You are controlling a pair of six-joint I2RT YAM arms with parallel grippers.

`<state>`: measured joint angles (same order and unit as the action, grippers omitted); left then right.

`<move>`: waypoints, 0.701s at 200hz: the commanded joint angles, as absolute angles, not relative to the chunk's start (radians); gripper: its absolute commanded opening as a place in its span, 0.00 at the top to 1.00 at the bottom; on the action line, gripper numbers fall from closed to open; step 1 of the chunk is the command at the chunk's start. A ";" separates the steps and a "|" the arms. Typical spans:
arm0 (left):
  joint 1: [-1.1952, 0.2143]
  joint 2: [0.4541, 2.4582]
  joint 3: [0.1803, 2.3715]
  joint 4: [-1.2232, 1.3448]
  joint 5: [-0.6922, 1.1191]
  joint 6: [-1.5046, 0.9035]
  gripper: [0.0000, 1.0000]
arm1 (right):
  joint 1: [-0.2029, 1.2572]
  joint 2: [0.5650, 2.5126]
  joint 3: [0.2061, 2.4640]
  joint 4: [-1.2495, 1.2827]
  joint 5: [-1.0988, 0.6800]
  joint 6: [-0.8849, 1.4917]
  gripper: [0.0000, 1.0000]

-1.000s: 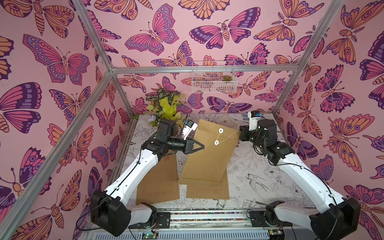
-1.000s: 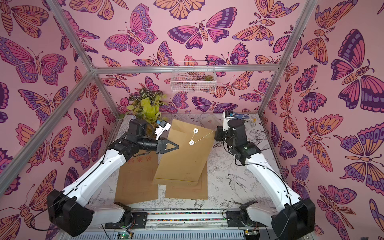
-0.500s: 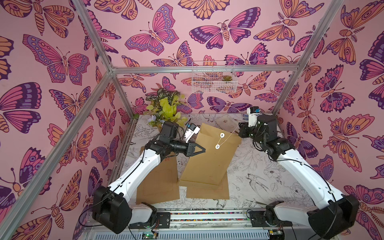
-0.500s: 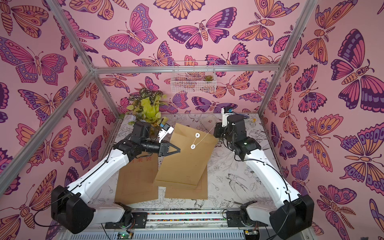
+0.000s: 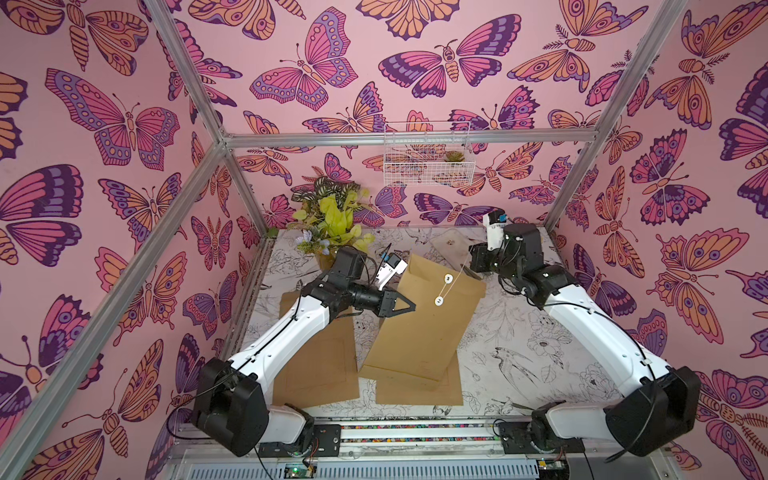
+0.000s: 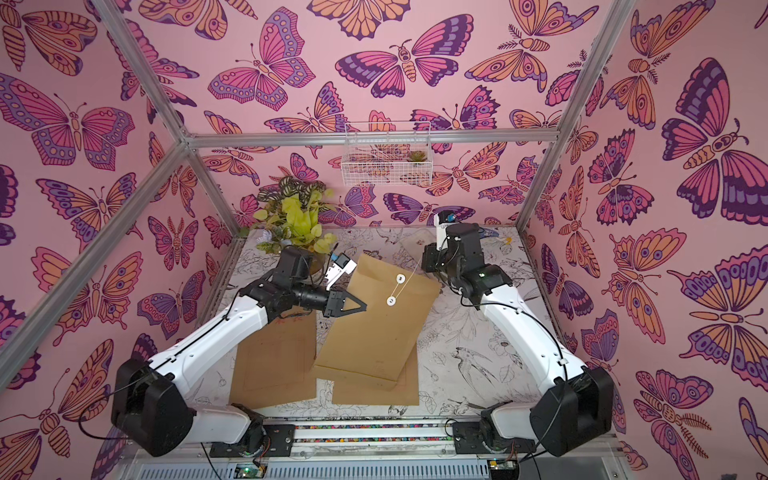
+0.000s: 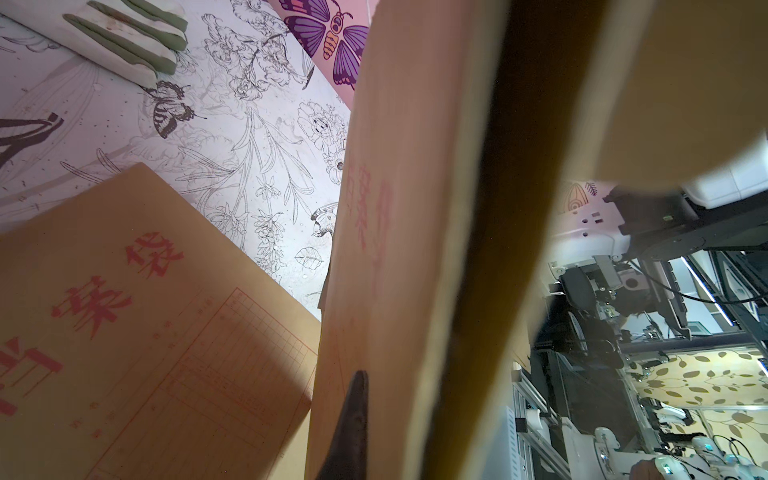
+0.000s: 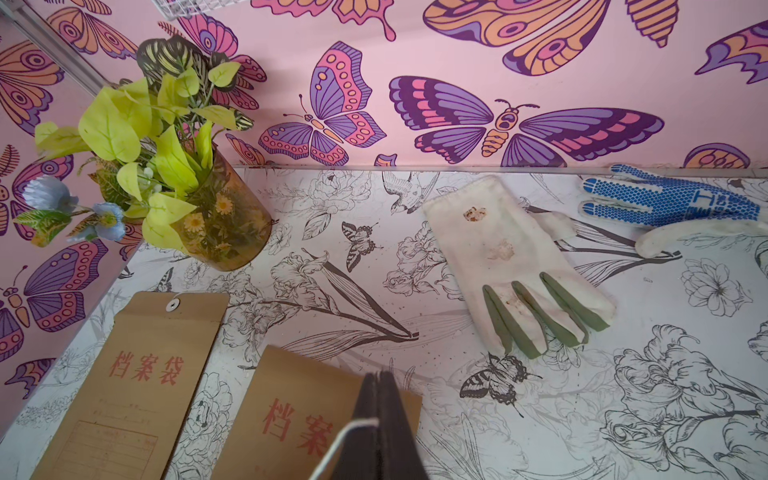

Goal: Close the mouth of the file bag
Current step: Close the file bag.

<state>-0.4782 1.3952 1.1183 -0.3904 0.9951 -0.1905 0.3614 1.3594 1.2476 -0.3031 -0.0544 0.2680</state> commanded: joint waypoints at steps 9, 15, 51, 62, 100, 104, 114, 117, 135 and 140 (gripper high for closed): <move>-0.497 1.413 1.103 -0.407 1.025 -0.168 1.00 | 0.371 1.392 1.308 -0.304 -0.052 0.249 1.00; -0.499 1.416 1.106 -0.407 1.025 -0.168 1.00 | 0.374 1.398 1.315 -0.305 -0.053 0.247 1.00; -0.507 1.431 1.111 -0.403 1.024 -0.169 1.00 | 0.398 1.431 1.353 -0.312 -0.054 0.236 1.00; -0.508 1.433 1.112 -0.399 1.022 -0.171 1.00 | 0.406 1.439 1.365 -0.316 -0.057 0.234 1.00; -0.508 1.441 1.121 -0.394 0.999 -0.178 1.00 | 0.461 1.460 1.413 -0.352 -0.038 0.204 1.00; -0.507 1.445 1.121 -0.394 0.995 -0.180 1.00 | 0.468 1.461 1.418 -0.358 -0.033 0.201 1.00; -0.508 1.448 1.124 -0.391 0.986 -0.185 1.00 | 0.488 1.465 1.431 -0.376 -0.013 0.184 1.00; -0.508 1.449 1.126 -0.390 0.983 -0.187 1.00 | 0.496 1.466 1.435 -0.382 -0.005 0.178 1.00; -0.508 1.458 1.127 -0.379 0.969 -0.195 1.00 | 0.537 1.477 1.466 -0.436 0.043 0.134 1.00; -0.507 1.461 1.127 -0.375 0.965 -0.197 1.00 | 0.551 1.481 1.476 -0.453 0.062 0.118 1.00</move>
